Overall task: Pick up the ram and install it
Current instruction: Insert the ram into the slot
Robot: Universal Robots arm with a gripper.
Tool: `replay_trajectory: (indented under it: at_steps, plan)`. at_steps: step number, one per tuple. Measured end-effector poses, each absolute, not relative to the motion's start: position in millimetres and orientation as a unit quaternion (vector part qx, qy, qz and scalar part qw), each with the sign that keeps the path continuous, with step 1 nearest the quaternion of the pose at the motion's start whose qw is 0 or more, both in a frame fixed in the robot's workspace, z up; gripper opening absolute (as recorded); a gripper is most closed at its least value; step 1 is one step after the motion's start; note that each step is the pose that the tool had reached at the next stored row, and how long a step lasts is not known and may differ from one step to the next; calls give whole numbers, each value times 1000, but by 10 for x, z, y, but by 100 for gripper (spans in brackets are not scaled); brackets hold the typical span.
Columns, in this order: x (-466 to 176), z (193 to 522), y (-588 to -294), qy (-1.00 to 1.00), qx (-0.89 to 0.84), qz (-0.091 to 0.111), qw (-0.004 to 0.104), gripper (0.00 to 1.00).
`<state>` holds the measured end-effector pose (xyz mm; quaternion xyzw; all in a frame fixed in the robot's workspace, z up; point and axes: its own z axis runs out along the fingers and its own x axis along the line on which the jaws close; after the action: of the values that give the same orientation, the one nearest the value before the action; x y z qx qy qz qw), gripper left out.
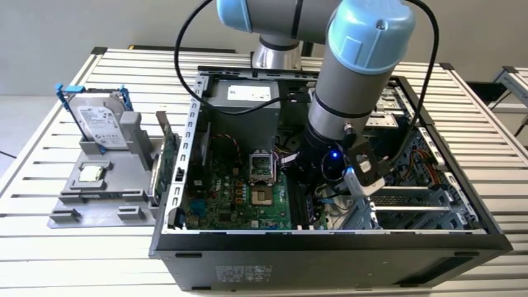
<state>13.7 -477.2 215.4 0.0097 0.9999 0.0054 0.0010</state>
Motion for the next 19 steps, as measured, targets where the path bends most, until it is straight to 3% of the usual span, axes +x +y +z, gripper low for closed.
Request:
replay_trajectory:
  at_steps: [19]
  plan:
    - [134, 2120, -4771, 1000, 10, 5, 1, 0]
